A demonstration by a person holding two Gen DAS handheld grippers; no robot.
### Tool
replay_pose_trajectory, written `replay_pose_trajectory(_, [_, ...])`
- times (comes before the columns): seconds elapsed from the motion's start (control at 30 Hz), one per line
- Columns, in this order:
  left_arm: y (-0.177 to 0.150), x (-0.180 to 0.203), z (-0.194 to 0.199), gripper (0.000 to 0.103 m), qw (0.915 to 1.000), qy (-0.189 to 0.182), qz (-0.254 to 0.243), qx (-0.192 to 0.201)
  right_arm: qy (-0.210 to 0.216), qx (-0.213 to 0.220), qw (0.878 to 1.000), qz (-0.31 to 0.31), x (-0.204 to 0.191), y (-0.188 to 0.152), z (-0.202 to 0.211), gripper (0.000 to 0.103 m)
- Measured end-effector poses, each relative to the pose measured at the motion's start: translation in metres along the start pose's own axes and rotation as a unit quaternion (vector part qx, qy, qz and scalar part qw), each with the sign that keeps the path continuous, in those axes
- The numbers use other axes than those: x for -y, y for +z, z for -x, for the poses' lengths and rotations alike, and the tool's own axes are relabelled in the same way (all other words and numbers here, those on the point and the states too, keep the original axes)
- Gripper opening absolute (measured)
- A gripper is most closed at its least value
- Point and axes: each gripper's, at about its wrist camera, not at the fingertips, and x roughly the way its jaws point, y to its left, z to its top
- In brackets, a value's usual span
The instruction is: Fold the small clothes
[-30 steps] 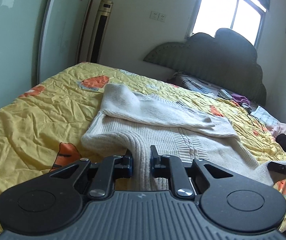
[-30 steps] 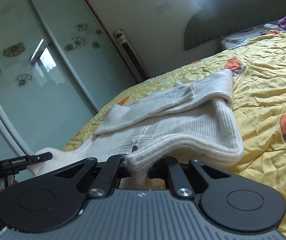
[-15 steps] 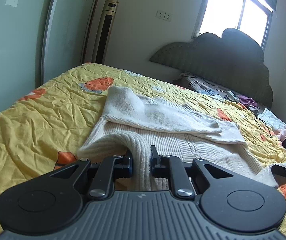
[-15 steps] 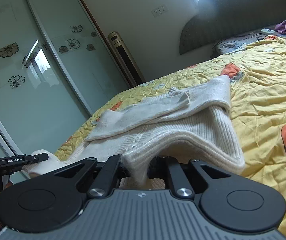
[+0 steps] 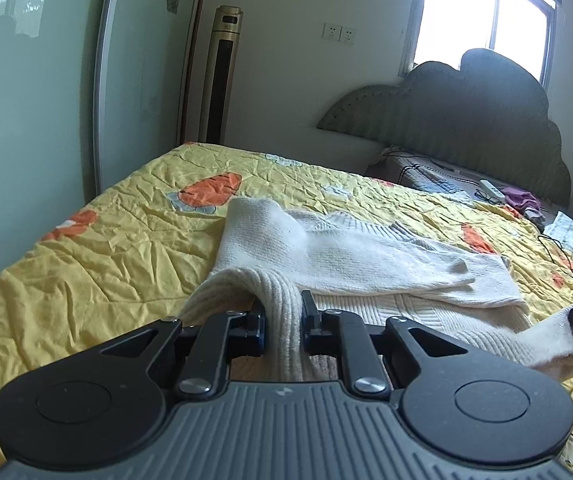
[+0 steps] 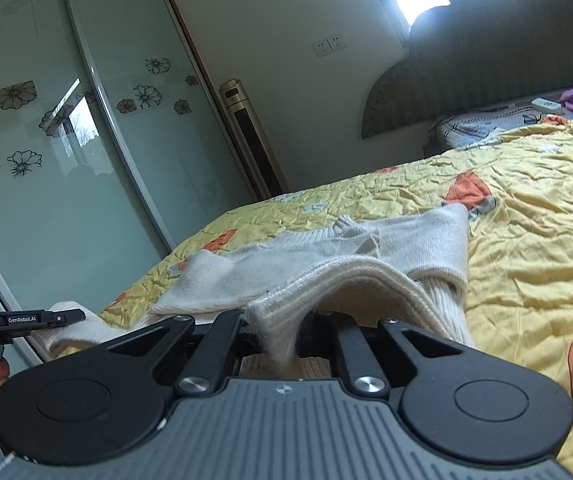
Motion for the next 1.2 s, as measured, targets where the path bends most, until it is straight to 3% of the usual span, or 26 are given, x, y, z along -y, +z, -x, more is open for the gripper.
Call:
replay_pose_trajectory(0.67, [0.034, 0.022, -0.057, 0.015, 0.9990, 0.035, -0.028, 0.005, -0.015, 0.013, 1.000, 0.002, 0.026, 0.025, -0.054, 0.013])
replay_pose_trajectory(1.2, [0.054, 0.027, -0.079, 0.015, 0.9983, 0.044, -0.039, 0.001, -0.017, 0.029, 0.999, -0.003, 0.035, 0.042, -0.071, 0.013])
